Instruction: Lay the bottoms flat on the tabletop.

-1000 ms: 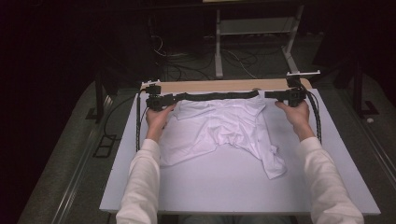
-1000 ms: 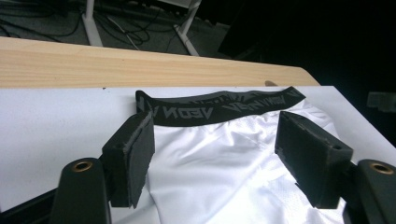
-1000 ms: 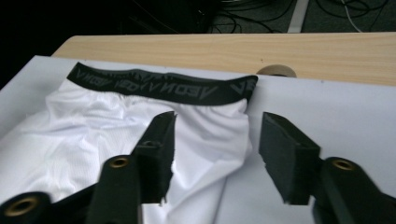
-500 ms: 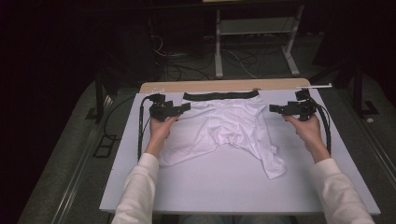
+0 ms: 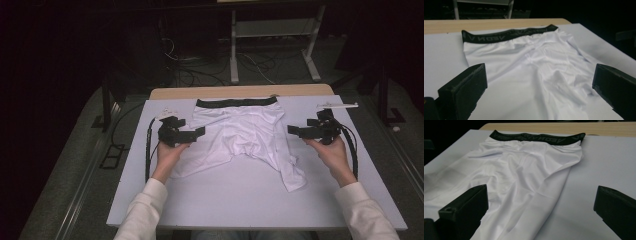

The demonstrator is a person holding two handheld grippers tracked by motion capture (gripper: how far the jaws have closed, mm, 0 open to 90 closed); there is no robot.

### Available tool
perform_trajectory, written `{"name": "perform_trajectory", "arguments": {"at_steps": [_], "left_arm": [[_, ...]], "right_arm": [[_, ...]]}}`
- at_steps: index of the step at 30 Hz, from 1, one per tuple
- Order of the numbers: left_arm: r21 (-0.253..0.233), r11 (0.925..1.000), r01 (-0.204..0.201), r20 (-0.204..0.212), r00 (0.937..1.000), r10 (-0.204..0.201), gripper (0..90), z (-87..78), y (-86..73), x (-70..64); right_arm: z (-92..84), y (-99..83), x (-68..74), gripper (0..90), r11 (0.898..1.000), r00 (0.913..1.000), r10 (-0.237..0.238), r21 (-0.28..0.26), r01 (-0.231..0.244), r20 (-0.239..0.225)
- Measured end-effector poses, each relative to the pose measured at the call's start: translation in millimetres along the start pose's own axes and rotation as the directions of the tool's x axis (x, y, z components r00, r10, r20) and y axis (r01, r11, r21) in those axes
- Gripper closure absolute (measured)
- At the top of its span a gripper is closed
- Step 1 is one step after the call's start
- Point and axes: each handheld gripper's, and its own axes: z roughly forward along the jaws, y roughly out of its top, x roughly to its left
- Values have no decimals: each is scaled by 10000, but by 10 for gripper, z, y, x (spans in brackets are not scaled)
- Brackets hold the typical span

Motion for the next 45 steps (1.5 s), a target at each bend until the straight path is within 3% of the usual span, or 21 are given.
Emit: {"name": "perform_trajectory", "arguments": {"at_steps": [3,11,14,24,31,37,45], "left_arm": [[8,9997,244,185,9995,-244,0,-43,-75,-32],[429,9985,-347,524,9981,324,0,-94,-218,-210],[492,9975,-498,822,9956,457,0,-117,-251,-274],[764,9927,-934,1234,9888,835,0,-159,-369,-438],[1198,9834,-1360,1507,9816,1174,0,-152,-468,-557],[1448,9754,-1663,1571,9771,1433,0,-107,-507,-603],[1640,9677,-1913,1621,9729,1648,0,-71,-535,-638]], "right_arm": [[-55,-39,58,0,9999,9999,20,-123,-22,-107],[-207,-182,163,0,9995,9995,-324,58,324,6],[-258,-248,160,0,9994,9995,-305,171,303,103],[-384,-445,201,0,9984,9987,-354,445,338,355],[-403,-577,307,0,9972,9994,-346,662,338,98],[-388,-702,477,34,9889,9956,-936,1156,935,-47],[-439,-841,636,154,9849,9909,-952,1353,1075,-948]]}}
